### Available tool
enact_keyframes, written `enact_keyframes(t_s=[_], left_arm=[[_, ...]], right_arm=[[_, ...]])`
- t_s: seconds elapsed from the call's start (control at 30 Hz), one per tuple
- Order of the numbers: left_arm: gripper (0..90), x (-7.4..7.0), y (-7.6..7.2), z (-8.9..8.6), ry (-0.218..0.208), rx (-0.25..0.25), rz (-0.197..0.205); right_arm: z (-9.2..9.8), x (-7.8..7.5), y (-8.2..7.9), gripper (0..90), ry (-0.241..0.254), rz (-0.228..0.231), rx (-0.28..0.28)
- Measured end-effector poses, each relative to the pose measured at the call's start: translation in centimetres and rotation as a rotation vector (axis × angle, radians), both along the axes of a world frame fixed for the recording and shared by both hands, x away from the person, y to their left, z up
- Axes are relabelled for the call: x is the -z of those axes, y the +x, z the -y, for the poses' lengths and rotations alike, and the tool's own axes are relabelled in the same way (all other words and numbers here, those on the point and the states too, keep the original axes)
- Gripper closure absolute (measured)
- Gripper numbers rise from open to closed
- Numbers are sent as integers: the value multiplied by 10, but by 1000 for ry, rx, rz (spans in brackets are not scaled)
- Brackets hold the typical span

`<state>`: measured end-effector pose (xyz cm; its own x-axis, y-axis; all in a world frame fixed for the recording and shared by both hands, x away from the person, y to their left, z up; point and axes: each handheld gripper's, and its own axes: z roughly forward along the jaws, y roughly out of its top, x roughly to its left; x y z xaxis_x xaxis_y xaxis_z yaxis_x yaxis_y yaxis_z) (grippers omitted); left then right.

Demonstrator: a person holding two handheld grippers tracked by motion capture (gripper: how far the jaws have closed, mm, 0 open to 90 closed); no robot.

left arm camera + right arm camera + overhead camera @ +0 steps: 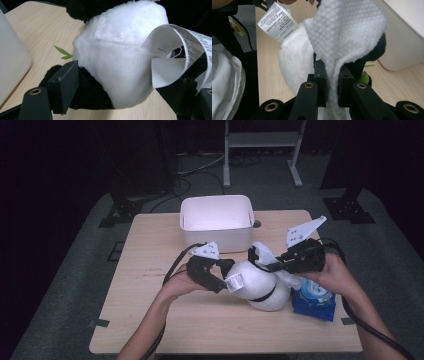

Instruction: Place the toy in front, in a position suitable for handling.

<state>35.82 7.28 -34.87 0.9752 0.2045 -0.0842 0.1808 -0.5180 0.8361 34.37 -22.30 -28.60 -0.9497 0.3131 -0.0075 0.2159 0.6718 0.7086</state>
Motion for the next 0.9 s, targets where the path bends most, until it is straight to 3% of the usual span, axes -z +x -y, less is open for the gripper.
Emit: enact_keyframes(t_s=[0.1, 0.2, 0.33, 0.4, 0.47, 0.77, 0.9], left_arm=[[214, -2, 0, -3, -8, 5, -3], [213, -5, -1, -6, -18, 5, 6], [206, -7, -2, -11, -14, -8, 8], [200, -4, -1, -15, 20, -38, 20], [199, 2, 1, -21, 24, -61, 2], [198, 1, 2, -44, 10, -106, 7], [198, 1, 2, -45, 17, -99, 7]], right_arm=[[-4, 5, 3, 804, 22, -15, -9], [-16, 7, 6, 804, 15, -24, -28], [-31, 11, 9, 804, -23, -26, -47], [-47, 24, 14, 804, -78, -45, -58], [-55, 33, 18, 804, -82, -74, -63], [-65, 47, 26, 802, -136, -90, -56], [-68, 52, 27, 802, -116, -105, -62]])
